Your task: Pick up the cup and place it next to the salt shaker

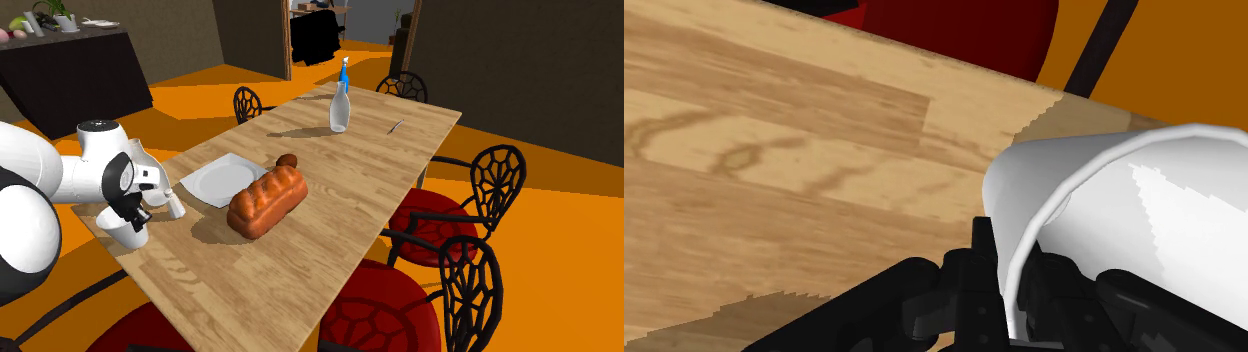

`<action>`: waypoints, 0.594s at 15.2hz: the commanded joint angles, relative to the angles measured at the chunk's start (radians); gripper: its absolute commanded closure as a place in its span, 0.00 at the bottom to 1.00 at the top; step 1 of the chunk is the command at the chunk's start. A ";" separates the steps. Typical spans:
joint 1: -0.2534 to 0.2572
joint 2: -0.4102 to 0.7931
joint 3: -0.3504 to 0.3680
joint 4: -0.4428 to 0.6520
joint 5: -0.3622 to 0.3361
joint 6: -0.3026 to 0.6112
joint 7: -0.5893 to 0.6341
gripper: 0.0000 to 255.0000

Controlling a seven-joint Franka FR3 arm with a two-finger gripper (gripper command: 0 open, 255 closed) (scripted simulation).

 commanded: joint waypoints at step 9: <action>-0.003 -0.023 -0.003 0.008 -0.003 -0.031 0.002 0.00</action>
